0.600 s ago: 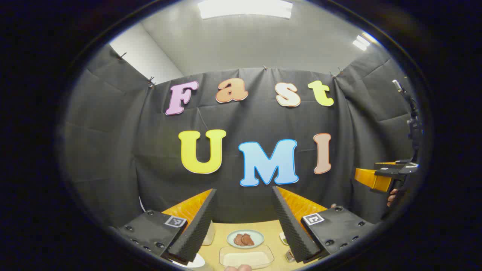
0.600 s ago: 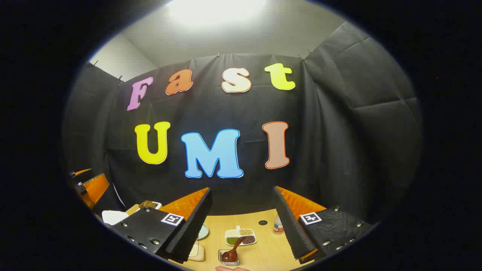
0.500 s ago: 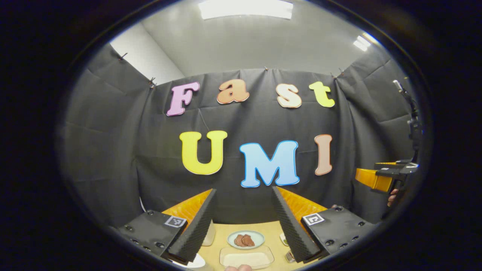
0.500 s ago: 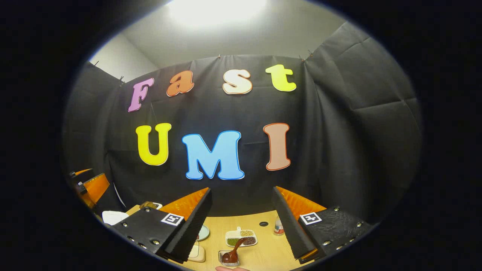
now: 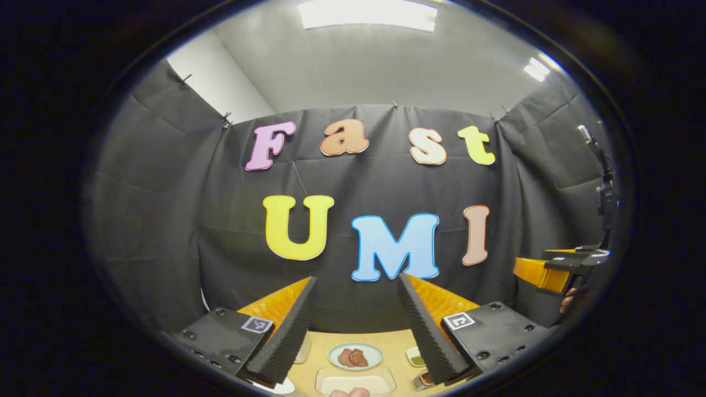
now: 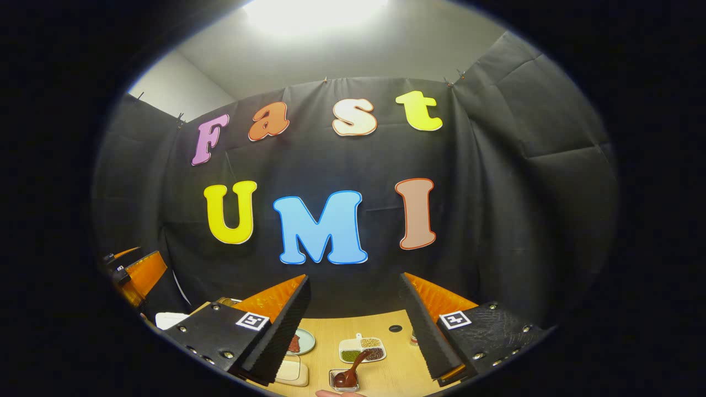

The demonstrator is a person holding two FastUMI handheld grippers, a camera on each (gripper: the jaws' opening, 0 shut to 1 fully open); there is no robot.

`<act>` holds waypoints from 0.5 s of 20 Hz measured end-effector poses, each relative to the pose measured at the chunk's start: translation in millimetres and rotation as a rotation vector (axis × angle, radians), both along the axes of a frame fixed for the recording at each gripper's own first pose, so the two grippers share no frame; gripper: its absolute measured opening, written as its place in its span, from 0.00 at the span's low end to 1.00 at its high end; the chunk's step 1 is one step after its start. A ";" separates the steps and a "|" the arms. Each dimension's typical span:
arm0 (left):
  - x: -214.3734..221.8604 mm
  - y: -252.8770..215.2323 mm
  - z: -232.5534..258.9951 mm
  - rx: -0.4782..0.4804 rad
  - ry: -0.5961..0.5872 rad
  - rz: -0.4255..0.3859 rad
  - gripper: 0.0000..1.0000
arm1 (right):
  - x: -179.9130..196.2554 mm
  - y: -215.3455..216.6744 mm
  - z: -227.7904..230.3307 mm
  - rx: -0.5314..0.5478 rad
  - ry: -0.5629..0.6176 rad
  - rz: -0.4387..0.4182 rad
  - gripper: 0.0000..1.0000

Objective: Close the left gripper, press the button to open the rice cooker; take a wooden spoon from the chopstick holder with the right hand, scoop a spoonful of rice and pour it into the rice cooker, then put the wooden spoon back into the chopstick holder.

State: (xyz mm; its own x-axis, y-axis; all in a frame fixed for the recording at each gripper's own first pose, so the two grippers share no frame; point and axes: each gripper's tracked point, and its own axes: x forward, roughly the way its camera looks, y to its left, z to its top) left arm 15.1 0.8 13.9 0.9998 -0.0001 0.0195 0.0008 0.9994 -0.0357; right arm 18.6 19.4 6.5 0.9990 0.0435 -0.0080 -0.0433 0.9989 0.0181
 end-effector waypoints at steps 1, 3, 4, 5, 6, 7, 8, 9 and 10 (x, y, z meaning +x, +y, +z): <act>0.7 0.5 -0.4 0.004 0.006 -0.007 1.00 | 1.4 2.3 1.9 -0.001 -0.004 0.005 0.97; 0.7 6.1 -1.1 0.008 0.011 0.003 1.00 | 3.8 3.7 3.2 -0.003 -0.006 0.007 0.97; 0.2 7.3 -0.8 0.005 0.011 0.011 1.00 | 4.9 3.9 3.4 0.001 -0.006 0.006 0.97; 0.7 10.0 -1.9 0.000 0.009 0.017 1.00 | 6.3 5.6 3.7 0.006 -0.003 0.011 0.97; 1.6 12.7 -2.5 -0.003 0.011 0.023 1.00 | 7.9 7.4 3.5 0.005 -0.001 0.014 0.97; 2.3 14.7 -4.8 -0.004 0.012 0.024 1.00 | 9.7 8.6 3.9 0.002 -0.002 0.016 0.97; 2.3 15.2 -4.9 0.001 0.013 0.024 1.00 | 10.2 10.3 4.0 -0.001 -0.003 0.021 0.96; 2.7 17.3 -5.1 0.006 0.015 0.027 1.00 | 11.0 12.6 5.4 -0.006 -0.004 0.025 0.97; 3.2 17.8 -3.9 0.008 0.015 0.024 1.00 | 12.0 12.5 6.7 -0.007 -0.007 0.026 0.97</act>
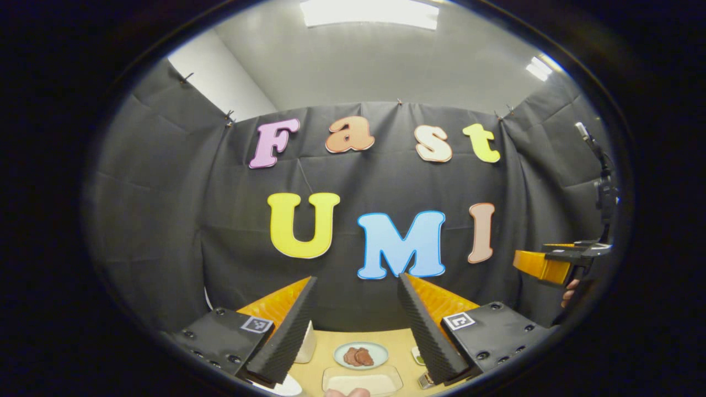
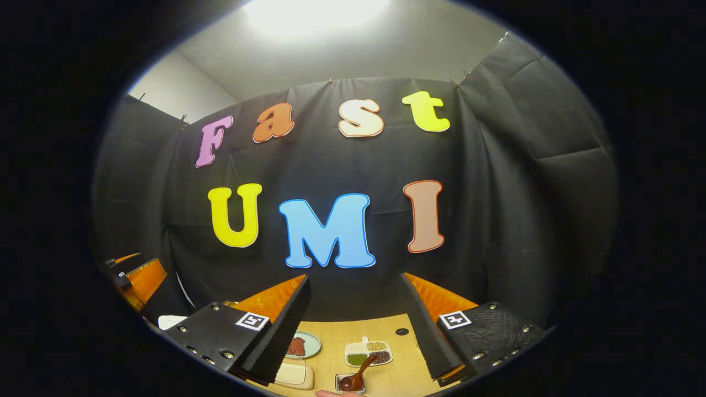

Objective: Close the left gripper, press the button to open the rice cooker; take a wooden spoon from the chopstick holder with the right hand, scoop a spoonful of rice and pour it into the rice cooker, then put the wooden spoon back into the chopstick holder.

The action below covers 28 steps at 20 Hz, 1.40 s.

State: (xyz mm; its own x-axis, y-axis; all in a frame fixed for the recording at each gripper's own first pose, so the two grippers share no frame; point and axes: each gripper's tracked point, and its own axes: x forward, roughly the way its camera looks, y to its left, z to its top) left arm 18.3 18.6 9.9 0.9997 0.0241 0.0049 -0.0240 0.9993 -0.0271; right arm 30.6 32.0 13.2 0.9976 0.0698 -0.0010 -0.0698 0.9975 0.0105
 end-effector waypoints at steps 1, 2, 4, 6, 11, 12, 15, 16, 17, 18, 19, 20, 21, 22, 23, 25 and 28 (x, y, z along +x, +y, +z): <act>3.3 0.0 1.7 0.000 -0.005 -0.001 1.00 | 0.7 1.0 1.9 0.000 -0.004 0.002 0.97; 4.7 0.9 5.4 -0.002 -0.013 0.002 1.00 | 1.7 0.4 1.6 -0.001 -0.005 0.001 0.97; 4.1 2.1 6.9 -0.015 -0.024 0.001 1.00 | 1.2 0.7 0.8 -0.003 -0.006 0.003 0.97; 7.5 2.3 2.6 -0.020 -0.018 -0.006 1.00 | 3.1 1.7 -2.7 -0.009 -0.002 0.002 0.97; 10.7 11.5 -6.1 -0.020 -0.007 0.005 1.00 | 2.0 9.4 -8.4 -0.012 0.010 0.021 0.97; 11.1 14.8 -5.9 -0.024 -0.009 0.010 1.00 | 2.4 11.2 -11.2 -0.014 0.013 0.025 0.97; 12.6 21.5 -8.4 -0.024 -0.018 0.022 1.00 | 4.5 13.7 -18.0 -0.017 0.025 0.032 0.97; 14.0 23.8 -9.2 -0.020 -0.020 0.026 0.96 | 5.1 14.2 -20.4 -0.011 0.030 0.035 0.97; 14.1 26.9 -9.6 -0.015 -0.022 0.031 1.00 | 6.3 15.6 -22.0 -0.009 0.033 0.038 0.97; 13.6 31.4 -10.9 -0.010 -0.026 0.041 0.96 | 8.4 15.5 -24.6 -0.012 0.037 0.036 0.97; 12.0 38.3 -12.8 -0.010 -0.033 0.059 0.96 | 10.2 15.6 -28.2 -0.015 0.043 0.036 0.97; 9.6 43.4 -19.4 -0.017 -0.034 0.070 0.96 | 10.3 17.9 -31.3 -0.014 0.048 0.040 0.97; 8.0 48.0 -26.9 -0.025 -0.028 0.075 1.00 | 9.8 21.6 -33.3 -0.011 0.047 0.046 0.97; 5.1 54.1 -35.0 -0.027 -0.018 0.084 1.00 | 10.2 22.9 -36.4 -0.012 0.045 0.049 0.97; 2.5 61.5 -41.3 -0.020 -0.010 0.095 1.00 | 9.3 23.3 -39.8 -0.017 0.047 0.050 0.97; -1.6 77.0 -51.6 0.001 -0.006 0.122 0.96 | 7.9 26.2 -48.4 -0.023 0.061 0.058 0.97; -9.3 100.5 -71.8 0.019 0.020 0.154 0.91 | 7.8 25.5 -52.2 -0.024 0.073 0.057 0.97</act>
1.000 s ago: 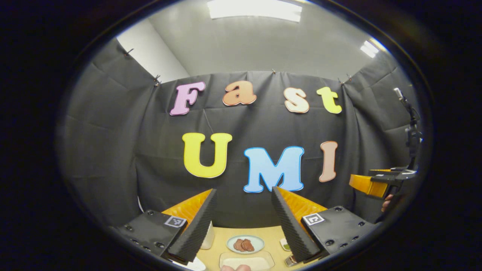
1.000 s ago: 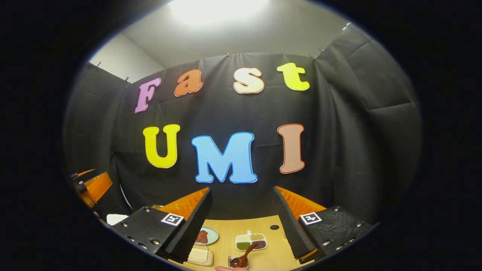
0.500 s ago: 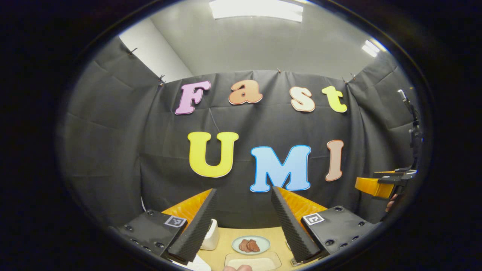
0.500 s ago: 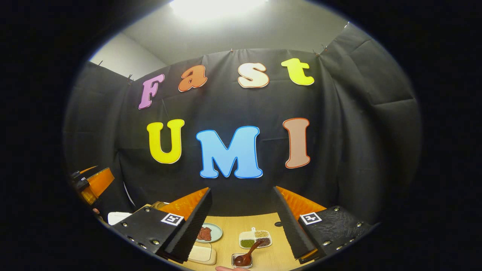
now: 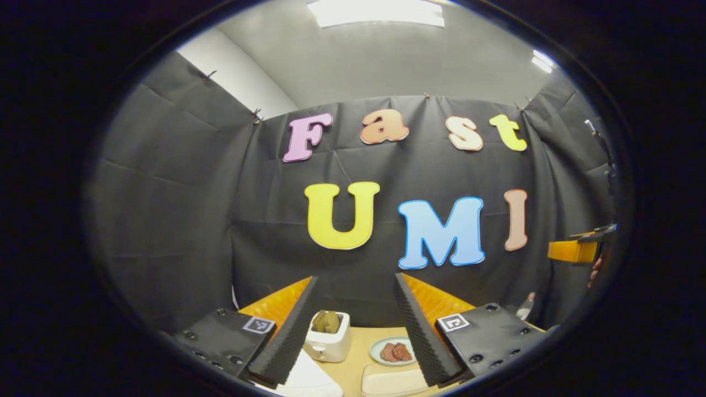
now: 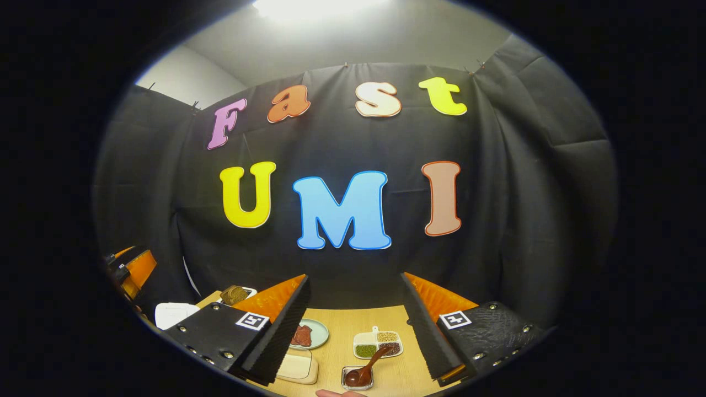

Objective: Close the left gripper, press the button to open the rice cooker; take a wooden spoon from the chopstick holder with the right hand, scoop a spoonful of rice and pour it into the rice cooker, then put the wooden spoon back into the chopstick holder.

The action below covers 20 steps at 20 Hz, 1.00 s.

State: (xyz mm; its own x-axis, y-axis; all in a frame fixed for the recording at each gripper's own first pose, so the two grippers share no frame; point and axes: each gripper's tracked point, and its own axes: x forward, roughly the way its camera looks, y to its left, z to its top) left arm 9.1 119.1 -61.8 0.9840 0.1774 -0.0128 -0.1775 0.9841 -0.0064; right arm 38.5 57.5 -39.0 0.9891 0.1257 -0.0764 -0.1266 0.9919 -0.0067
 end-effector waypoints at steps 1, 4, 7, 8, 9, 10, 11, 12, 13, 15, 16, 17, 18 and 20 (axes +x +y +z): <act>-3.3 8.7 -8.7 -0.006 0.013 0.019 0.75 | 0.2 -0.3 1.5 0.002 -0.002 -0.003 0.97; -14.2 40.2 -45.1 -0.041 0.079 0.070 0.34 | -0.6 -3.6 3.8 0.000 -0.014 -0.010 0.97; -23.6 61.2 -92.6 -0.122 0.147 0.085 0.08 | 0.6 -2.1 0.0 0.001 0.000 -0.004 0.97; -26.8 69.9 -104.1 -0.151 0.187 0.086 0.12 | 0.0 -0.4 -2.8 -0.003 0.007 0.004 0.97; -33.6 82.6 -118.9 -0.165 0.234 0.109 0.11 | 0.4 -2.3 -3.3 -0.004 0.007 0.000 0.97; -40.7 95.6 -134.4 -0.180 0.278 0.132 0.11 | 0.0 -4.1 -3.3 0.000 0.006 -0.003 0.97; -41.1 102.8 -153.2 -0.204 0.320 0.144 0.07 | -0.7 -4.4 -5.2 0.006 0.009 -0.003 0.97; -47.3 106.4 -166.6 -0.224 0.352 0.154 0.07 | -1.9 -4.1 -7.2 0.009 0.013 -0.001 0.97; -54.9 110.9 -178.5 -0.228 0.382 0.163 0.07 | -2.0 -4.8 -6.9 0.007 0.013 -0.002 0.97; -64.6 115.5 -196.5 -0.207 0.433 0.168 0.07 | -1.8 -10.6 -6.7 0.007 0.010 -0.010 0.97; -67.9 115.1 -206.3 -0.200 0.456 0.165 0.07 | -1.9 -11.7 -7.1 0.012 0.012 -0.012 0.97; -70.7 115.2 -216.0 -0.203 0.483 0.165 0.07 | -2.0 -12.8 -7.8 0.015 0.016 -0.013 0.97; -72.2 115.9 -223.9 -0.207 0.502 0.170 0.07 | -2.2 -13.5 -9.3 0.017 0.020 -0.013 0.96; -75.5 116.3 -237.3 -0.223 0.530 0.177 0.07 | -3.4 -14.8 -10.5 0.014 0.023 -0.013 0.97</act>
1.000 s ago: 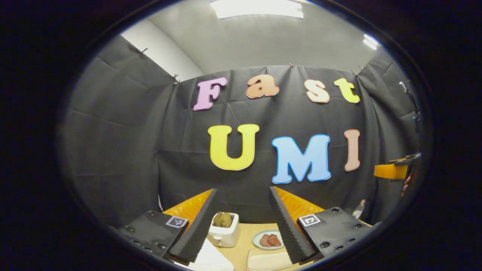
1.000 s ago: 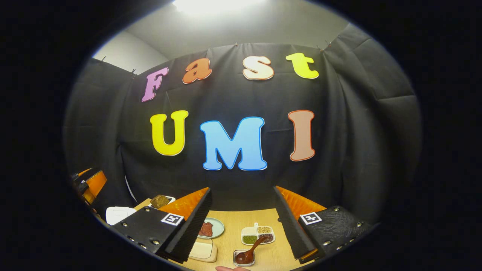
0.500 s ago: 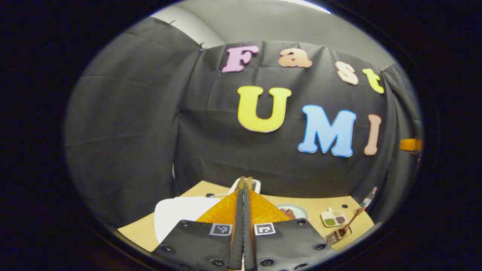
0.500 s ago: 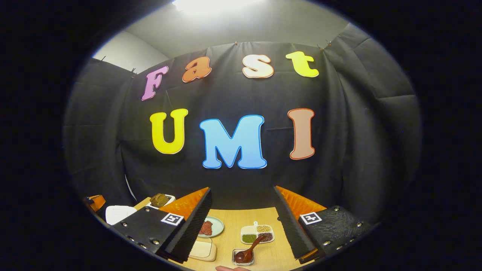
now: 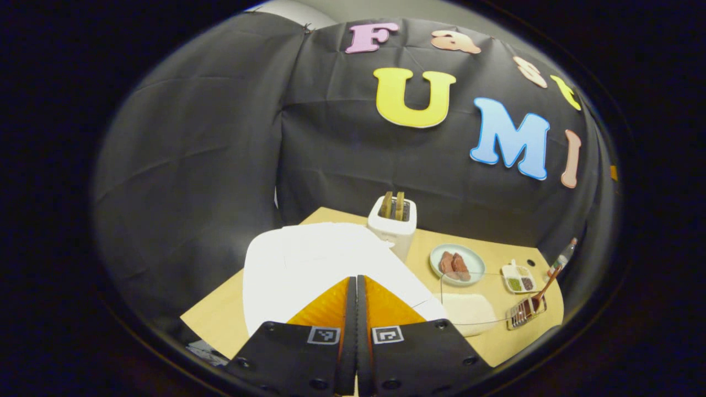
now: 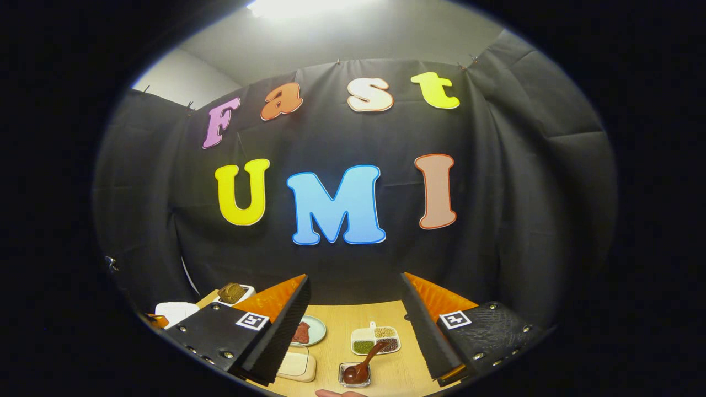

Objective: Close the left gripper, press the button to open the rice cooker; take a wooden spoon from the chopstick holder with the right hand, scoop a spoonful of rice and pour it into the rice cooker, then put the wooden spoon back into the chopstick holder.

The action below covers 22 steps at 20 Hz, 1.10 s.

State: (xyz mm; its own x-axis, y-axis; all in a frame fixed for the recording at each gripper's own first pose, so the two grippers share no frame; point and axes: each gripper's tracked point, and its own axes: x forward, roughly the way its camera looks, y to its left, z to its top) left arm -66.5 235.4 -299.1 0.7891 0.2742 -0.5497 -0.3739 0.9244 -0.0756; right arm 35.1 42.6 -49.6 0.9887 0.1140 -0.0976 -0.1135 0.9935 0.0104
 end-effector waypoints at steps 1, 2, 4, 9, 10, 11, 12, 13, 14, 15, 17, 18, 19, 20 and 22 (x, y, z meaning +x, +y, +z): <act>1.6 -0.1 -3.0 -0.002 0.009 0.001 0.07 | -0.2 -1.5 0.2 -0.002 0.000 0.000 0.97; 1.4 -1.3 -7.7 -0.005 0.018 0.000 0.07 | -1.3 -2.1 0.4 -0.005 -0.001 0.000 0.97; 1.8 -3.1 -19.4 -0.005 0.047 -0.007 0.07 | -1.4 -4.0 0.5 -0.009 -0.001 -0.003 0.97; 1.1 -2.4 -32.1 -0.025 0.104 0.022 0.11 | -1.4 -7.7 6.5 -0.004 -0.011 -0.005 0.97; -2.2 -3.7 -34.0 -0.019 0.117 0.024 0.08 | -1.2 -6.0 5.9 0.000 -0.010 -0.002 0.97; -0.9 -3.3 -34.3 -0.005 0.123 0.025 0.07 | -1.7 -5.3 6.6 0.004 -0.009 -0.002 0.97; -6.1 -6.4 -39.4 -0.017 0.159 0.031 0.07 | -2.5 -4.8 7.1 0.010 -0.010 0.002 0.97; -2.6 -4.5 -34.7 -0.007 0.140 0.043 0.11 | -2.8 -3.3 8.1 0.013 -0.011 0.006 0.97; -5.0 -5.0 -36.5 -0.021 0.150 0.045 0.08 | -3.0 -2.4 8.8 0.013 -0.015 0.008 0.97; -4.5 -5.5 -33.9 -0.025 0.144 0.043 0.11 | -3.4 -2.3 11.5 0.013 -0.022 0.008 0.97; 0.5 -3.4 -17.5 0.002 0.095 0.038 0.11 | -4.0 -3.8 12.2 0.007 -0.029 0.010 0.97; 6.0 0.0 -3.7 0.030 0.061 0.038 0.11 | -4.0 -6.1 11.9 0.006 -0.029 0.006 0.97; 11.5 4.7 10.2 0.061 0.028 0.041 0.07 | -3.7 -6.3 10.8 0.010 -0.025 0.007 0.97; 15.3 7.6 24.6 0.085 -0.002 0.047 0.11 | -3.8 -5.3 9.7 0.016 -0.019 0.008 0.97; 24.6 17.0 51.6 0.113 -0.053 0.063 0.04 | -4.2 -6.2 8.8 0.021 -0.016 0.010 0.97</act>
State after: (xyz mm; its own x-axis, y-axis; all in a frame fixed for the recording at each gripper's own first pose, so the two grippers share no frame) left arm -41.9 252.4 -247.5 0.7955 0.3823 -0.4702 -0.4299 0.9028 0.0067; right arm 30.9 36.5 -40.8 0.9889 0.1259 -0.0791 -0.1239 0.9919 0.0294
